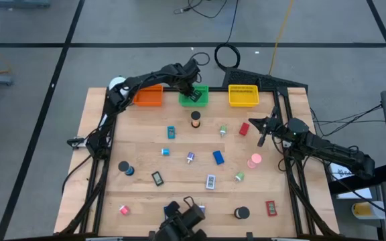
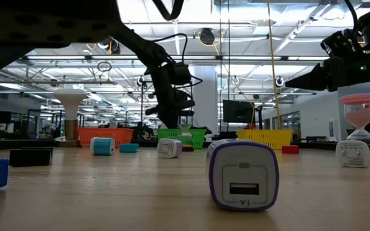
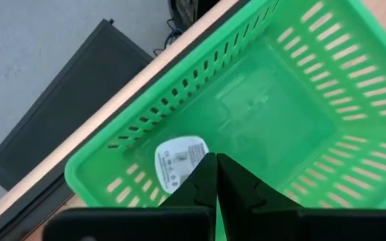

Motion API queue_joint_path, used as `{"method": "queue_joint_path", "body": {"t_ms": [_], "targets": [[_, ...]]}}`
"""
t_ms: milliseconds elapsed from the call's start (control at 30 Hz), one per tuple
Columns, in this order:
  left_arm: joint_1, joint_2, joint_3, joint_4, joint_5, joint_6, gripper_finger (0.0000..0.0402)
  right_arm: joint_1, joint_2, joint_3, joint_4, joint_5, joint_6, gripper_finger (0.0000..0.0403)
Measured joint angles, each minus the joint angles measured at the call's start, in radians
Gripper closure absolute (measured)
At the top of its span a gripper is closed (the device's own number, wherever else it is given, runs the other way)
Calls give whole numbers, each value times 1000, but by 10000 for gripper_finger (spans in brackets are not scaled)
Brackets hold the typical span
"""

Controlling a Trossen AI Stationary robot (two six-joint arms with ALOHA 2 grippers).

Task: Pick & Place Office items
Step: Put the blue charger adapter into the green basket, then put the pink hourglass into the yellow basket

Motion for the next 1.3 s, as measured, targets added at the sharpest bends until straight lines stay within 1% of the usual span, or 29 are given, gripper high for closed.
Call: {"method": "queue_joint_path", "body": {"t_ms": [133,233,400,633,800,900,1000,1067,1133,1233,1300], "targets": [[4,0,0,4,-5,-5,396,0,0,0,0,0,0,403],[4,0,0,6,-33,-7,398,0,0,0,0,0,0,403],[8,0,0,-5,-52,-22,395,0,0,0,0,0,0,403],[8,-7,0,-3,-54,-40,398,0,0,0,0,0,0,403],[8,-45,0,-5,-54,-23,395,0,0,0,0,0,0,403],[-1,-84,0,-47,-58,22,399,0,0,0,0,0,0,403],[-28,-133,-19,-44,-117,70,396,0,0,0,0,0,0,403],[-46,-180,-77,16,-126,89,393,0,0,0,0,0,0,403],[-63,-243,-182,150,-105,104,394,0,0,0,0,0,0,403],[-82,-358,-393,398,-68,104,399,0,0,0,0,0,0,403],[-93,-440,-545,583,-47,100,395,0,0,0,0,0,0,403]]}}
